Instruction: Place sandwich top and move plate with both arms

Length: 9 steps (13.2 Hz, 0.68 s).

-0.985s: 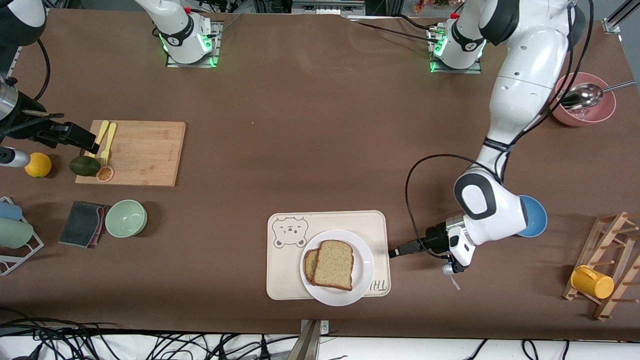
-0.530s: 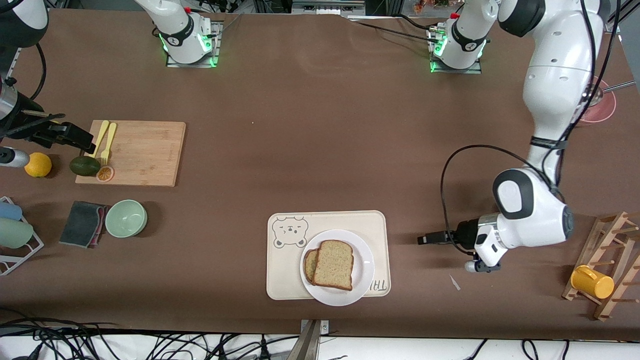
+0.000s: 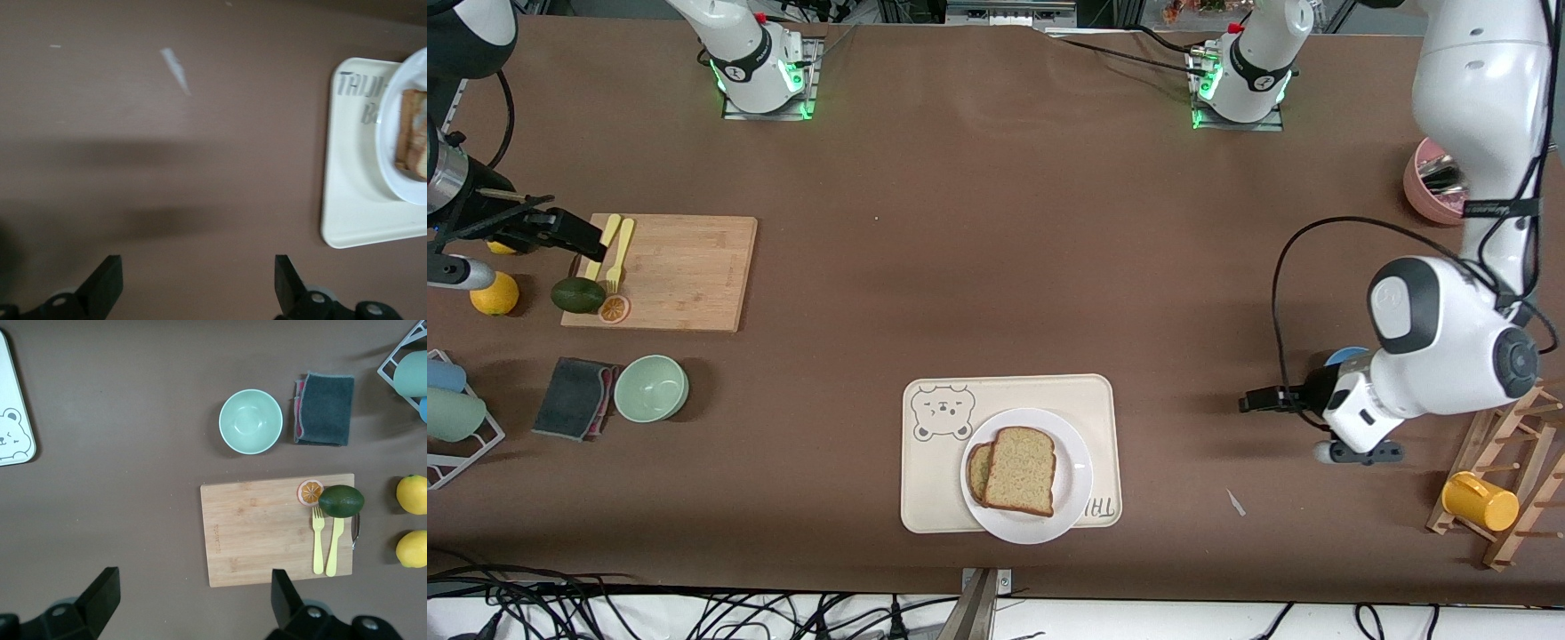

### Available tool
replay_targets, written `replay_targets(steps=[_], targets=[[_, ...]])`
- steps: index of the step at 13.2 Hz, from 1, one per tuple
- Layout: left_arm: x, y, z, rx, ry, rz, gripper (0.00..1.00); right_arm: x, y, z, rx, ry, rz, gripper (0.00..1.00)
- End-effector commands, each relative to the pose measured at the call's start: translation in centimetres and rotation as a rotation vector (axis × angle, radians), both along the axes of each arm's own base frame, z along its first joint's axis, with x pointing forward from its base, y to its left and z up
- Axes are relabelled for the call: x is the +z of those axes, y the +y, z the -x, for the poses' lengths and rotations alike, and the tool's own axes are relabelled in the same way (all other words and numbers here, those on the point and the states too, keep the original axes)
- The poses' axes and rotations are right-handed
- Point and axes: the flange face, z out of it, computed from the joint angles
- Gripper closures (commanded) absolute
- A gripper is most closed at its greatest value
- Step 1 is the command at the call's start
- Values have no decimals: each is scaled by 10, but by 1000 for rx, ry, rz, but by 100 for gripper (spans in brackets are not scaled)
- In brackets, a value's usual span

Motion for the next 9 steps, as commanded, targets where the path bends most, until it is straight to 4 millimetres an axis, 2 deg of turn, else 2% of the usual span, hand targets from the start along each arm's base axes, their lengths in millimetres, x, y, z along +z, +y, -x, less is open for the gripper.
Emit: replay_targets(steps=[1,5,7,9], targets=[[40,10,26,-1,15,-164,0,4,1,7,10,-6,-19,0],[94,35,41,10,11,-228,0,11,-1,6,-3,-22,-52,0],[122,37,52,13,10,-238,0,17,-2,5,-4,-35,-50,0],[160,44,65,28,-12,-248,0,20,0,6,4,-38,-41,0]])
